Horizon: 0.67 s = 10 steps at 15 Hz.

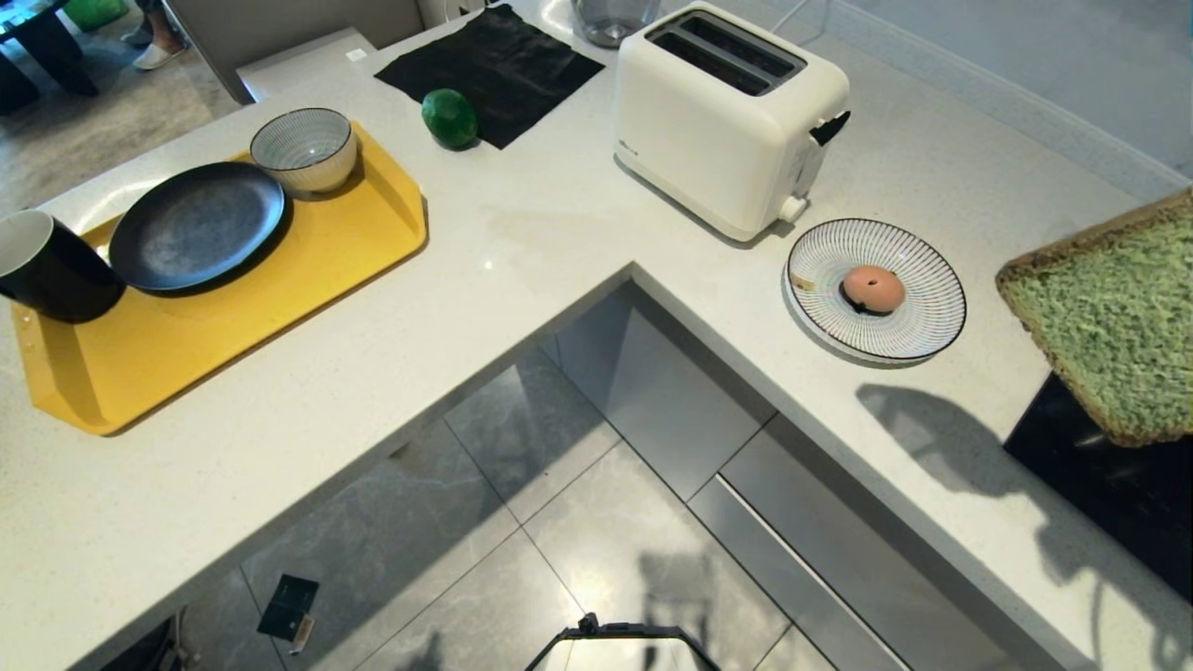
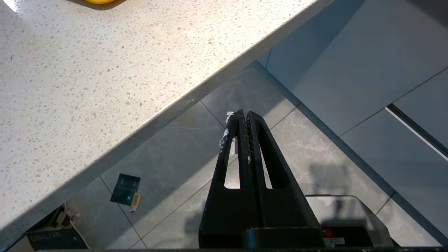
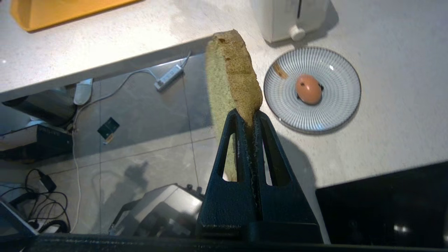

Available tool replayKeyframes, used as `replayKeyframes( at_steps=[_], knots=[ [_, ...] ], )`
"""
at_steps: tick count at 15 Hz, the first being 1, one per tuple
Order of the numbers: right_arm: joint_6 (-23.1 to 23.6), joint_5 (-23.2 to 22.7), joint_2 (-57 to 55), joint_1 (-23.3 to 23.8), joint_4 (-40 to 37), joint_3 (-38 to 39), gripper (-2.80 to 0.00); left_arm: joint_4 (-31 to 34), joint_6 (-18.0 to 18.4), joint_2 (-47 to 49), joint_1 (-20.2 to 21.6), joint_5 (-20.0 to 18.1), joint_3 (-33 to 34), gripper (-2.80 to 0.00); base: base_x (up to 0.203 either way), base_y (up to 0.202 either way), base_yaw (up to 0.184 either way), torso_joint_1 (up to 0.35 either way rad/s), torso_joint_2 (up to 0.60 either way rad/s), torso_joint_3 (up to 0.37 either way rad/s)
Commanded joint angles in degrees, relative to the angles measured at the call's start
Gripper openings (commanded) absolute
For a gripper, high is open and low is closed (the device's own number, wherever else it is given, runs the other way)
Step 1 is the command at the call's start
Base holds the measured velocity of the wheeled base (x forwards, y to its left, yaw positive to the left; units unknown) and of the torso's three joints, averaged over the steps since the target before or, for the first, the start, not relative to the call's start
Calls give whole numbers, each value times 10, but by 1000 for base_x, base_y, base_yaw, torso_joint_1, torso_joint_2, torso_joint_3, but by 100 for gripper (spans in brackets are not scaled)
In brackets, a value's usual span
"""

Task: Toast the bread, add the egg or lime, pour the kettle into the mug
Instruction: Put the bread slices in the toaster

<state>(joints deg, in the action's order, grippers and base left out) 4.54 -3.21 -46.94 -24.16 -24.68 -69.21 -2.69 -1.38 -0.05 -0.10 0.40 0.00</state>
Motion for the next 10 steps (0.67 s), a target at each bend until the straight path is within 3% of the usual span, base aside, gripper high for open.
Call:
replayKeyframes(
  at_steps=[1, 4, 10],
  knots=[
    [18, -7, -22, 0, 23, -3, -280, 0, 0, 0, 0, 0, 9, -280, 0, 0, 0, 0, 0, 0],
    [24, 0, -57, 0, 45, -35, -280, 0, 0, 0, 0, 0, 9, -280, 0, 0, 0, 0, 0, 0],
    [24, 12, -150, 0, 42, -173, -280, 0, 0, 0, 0, 0, 9, -280, 0, 0, 0, 0, 0, 0]
  ],
)
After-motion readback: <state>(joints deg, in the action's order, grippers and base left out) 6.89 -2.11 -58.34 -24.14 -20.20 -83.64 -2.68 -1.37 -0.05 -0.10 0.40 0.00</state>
